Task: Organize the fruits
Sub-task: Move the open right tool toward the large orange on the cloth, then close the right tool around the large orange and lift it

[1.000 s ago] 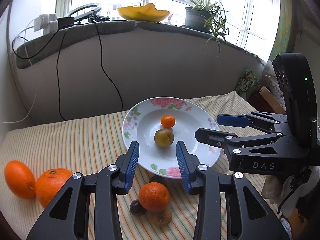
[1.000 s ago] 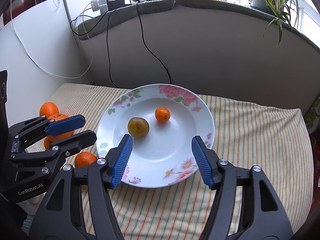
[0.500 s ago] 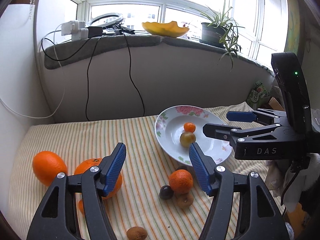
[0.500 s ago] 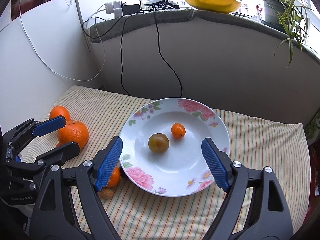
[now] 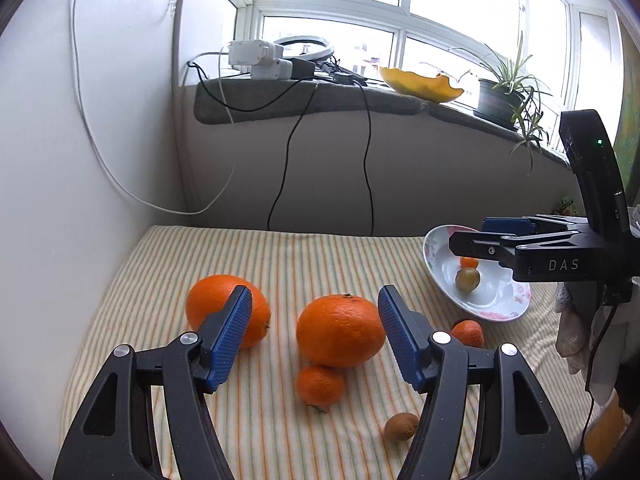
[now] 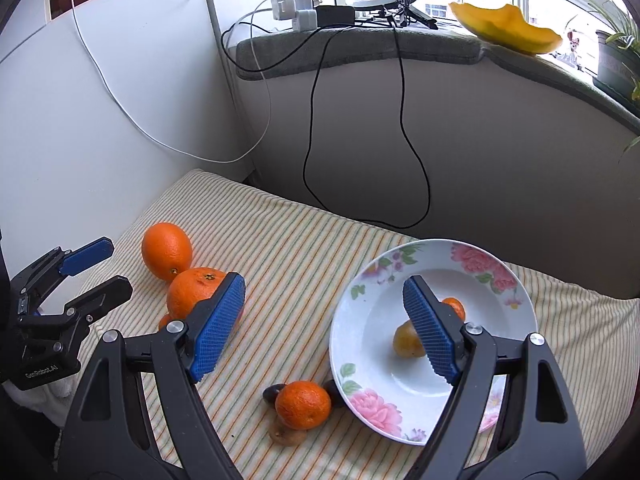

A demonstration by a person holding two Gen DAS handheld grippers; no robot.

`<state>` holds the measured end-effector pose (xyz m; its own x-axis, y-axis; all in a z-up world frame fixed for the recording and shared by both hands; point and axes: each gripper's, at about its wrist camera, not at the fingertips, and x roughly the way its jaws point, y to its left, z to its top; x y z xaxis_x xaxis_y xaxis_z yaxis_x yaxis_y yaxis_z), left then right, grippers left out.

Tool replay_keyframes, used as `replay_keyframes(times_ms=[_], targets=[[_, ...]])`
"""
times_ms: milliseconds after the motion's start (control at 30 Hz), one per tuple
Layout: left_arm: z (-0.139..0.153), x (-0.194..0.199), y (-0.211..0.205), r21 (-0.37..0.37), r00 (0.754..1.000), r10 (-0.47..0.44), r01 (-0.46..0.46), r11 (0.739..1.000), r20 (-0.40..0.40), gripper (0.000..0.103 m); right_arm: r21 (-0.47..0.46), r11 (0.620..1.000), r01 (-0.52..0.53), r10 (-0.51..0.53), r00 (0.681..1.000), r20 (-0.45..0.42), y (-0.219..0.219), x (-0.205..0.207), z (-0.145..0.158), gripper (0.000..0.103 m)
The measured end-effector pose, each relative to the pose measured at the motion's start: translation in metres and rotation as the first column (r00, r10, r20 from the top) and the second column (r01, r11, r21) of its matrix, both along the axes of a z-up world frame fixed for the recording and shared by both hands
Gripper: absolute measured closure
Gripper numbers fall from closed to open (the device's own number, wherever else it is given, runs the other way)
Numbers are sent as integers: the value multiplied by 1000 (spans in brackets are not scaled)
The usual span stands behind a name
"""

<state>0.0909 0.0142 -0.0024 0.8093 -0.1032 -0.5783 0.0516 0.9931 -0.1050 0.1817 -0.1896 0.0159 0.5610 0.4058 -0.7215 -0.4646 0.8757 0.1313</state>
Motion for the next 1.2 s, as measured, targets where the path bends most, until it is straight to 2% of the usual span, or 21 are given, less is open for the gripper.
replay_keyframes(times_ms=[233,567,800,967,1200], targets=[[-12,-2,42,-21,995,100,-100,995,-25,34,-36,997,-64,64,998,0,46,11,-1,19],[-27,5,71,-68,986,152,-156,985,-66,31,-77,987,-138,137,990,-23,101,26,-14,19],[-41,15,85,-154,983,152,-167,974,-105,30,-40,976,-215,210,973,-99,135,38,-25,19],[-48,22,85,-176,982,138,-160,971,-128,30,-24,963,-267,260,952,-164,159,45,-39,19],[-58,30,85,-201,980,122,-152,968,-158,30,58,948,-314,318,911,-264,177,54,-53,19]])
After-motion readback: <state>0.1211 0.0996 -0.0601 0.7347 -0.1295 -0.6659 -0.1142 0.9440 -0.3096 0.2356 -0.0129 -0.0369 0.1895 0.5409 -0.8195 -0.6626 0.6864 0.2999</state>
